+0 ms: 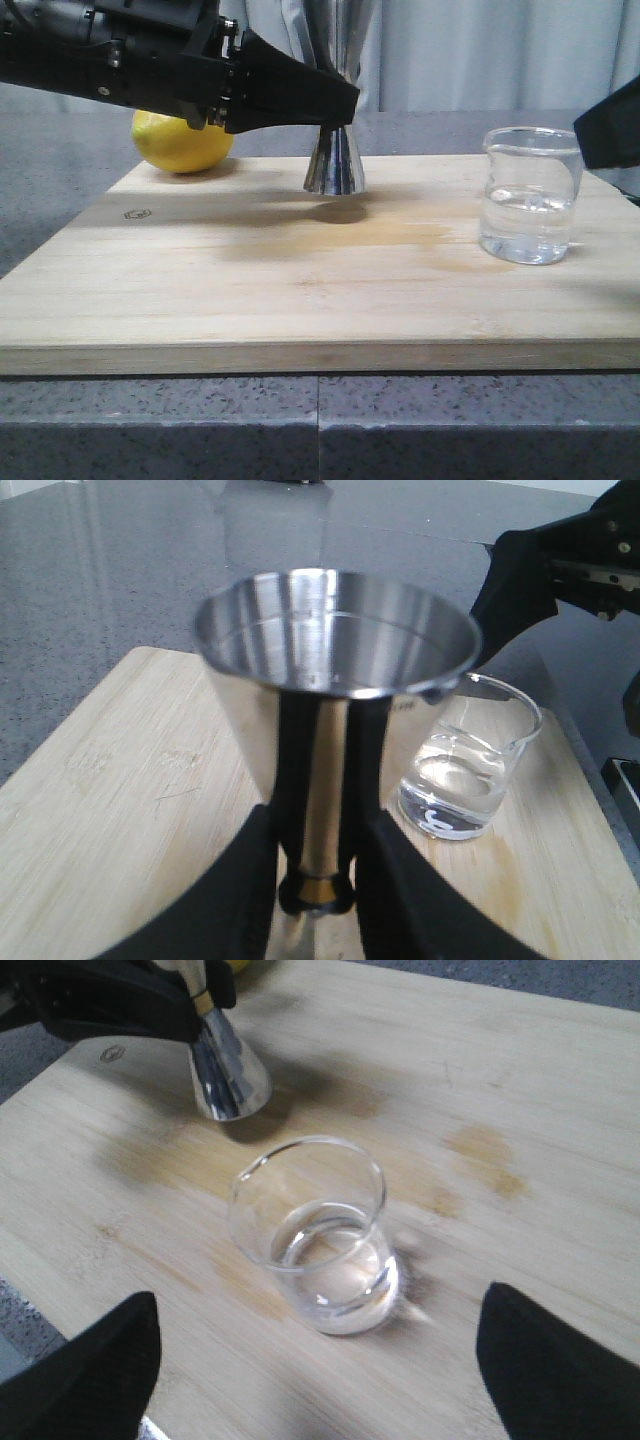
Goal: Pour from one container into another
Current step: 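Move the right gripper down to the glass measuring cup, then grasp the glass measuring cup with the right gripper and lift it, then carry the cup above the jigger held by the left gripper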
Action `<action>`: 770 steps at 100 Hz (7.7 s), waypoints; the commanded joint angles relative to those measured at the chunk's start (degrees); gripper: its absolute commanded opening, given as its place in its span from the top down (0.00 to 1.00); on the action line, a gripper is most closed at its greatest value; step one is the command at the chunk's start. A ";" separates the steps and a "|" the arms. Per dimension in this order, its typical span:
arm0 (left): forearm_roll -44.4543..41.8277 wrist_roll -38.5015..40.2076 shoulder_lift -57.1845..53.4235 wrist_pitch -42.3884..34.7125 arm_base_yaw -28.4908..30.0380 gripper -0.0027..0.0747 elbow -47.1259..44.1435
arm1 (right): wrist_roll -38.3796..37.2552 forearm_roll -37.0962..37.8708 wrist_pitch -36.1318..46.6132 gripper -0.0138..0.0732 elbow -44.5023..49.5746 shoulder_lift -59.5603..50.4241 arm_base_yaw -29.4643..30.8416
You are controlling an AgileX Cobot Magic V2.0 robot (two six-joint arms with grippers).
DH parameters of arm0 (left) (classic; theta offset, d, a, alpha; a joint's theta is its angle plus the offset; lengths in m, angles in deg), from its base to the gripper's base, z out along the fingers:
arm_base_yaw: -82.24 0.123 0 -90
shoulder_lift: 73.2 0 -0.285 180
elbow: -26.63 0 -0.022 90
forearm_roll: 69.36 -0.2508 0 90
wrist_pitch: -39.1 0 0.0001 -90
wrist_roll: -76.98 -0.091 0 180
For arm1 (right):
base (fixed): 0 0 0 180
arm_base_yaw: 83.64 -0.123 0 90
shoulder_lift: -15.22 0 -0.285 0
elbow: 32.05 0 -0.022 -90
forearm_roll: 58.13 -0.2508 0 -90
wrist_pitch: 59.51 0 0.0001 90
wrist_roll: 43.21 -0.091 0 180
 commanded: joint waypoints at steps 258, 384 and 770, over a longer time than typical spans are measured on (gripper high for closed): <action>3.78 -0.10 -3.08 3.92 -0.04 0.76 1.61 | -58.20 49.99 63.17 0.17 13.53 2.62 -34.40; 3.78 -0.10 -3.08 3.92 -0.04 0.76 1.61 | -65.78 60.15 84.29 0.39 13.53 19.72 -34.40; 3.78 -0.10 -3.08 3.92 -0.04 0.76 1.61 | -35.98 81.26 11.76 0.55 -43.22 25.10 -33.87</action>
